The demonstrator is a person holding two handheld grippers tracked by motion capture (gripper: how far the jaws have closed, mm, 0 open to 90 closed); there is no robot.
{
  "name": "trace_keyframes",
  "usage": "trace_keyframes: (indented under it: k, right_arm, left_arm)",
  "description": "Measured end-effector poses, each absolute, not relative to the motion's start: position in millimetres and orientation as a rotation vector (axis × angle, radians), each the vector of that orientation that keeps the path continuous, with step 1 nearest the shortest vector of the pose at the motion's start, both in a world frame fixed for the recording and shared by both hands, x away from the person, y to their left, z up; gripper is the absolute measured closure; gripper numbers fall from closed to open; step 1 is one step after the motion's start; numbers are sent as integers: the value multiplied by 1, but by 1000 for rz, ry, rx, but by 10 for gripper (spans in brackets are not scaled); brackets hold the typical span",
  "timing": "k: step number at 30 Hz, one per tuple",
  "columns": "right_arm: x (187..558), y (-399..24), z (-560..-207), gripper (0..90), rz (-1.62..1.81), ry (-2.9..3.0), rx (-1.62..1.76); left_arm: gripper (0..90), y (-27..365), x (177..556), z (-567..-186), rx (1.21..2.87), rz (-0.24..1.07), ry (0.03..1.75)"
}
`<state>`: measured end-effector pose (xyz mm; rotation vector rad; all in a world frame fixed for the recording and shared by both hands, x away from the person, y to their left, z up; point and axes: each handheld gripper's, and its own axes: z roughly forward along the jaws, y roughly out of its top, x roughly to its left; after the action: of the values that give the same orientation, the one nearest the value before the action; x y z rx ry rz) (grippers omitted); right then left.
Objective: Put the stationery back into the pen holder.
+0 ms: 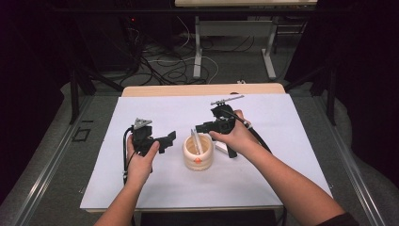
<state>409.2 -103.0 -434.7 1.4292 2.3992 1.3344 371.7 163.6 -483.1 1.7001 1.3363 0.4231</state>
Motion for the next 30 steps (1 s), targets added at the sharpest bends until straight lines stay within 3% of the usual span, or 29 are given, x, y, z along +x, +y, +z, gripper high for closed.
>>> trace_keyframes:
  k: [30]
  right_arm:
    - [425,-141,-456,282,1045,2463,1145]
  left_arm:
    - [2,168,373,-484,1689,423,1348]
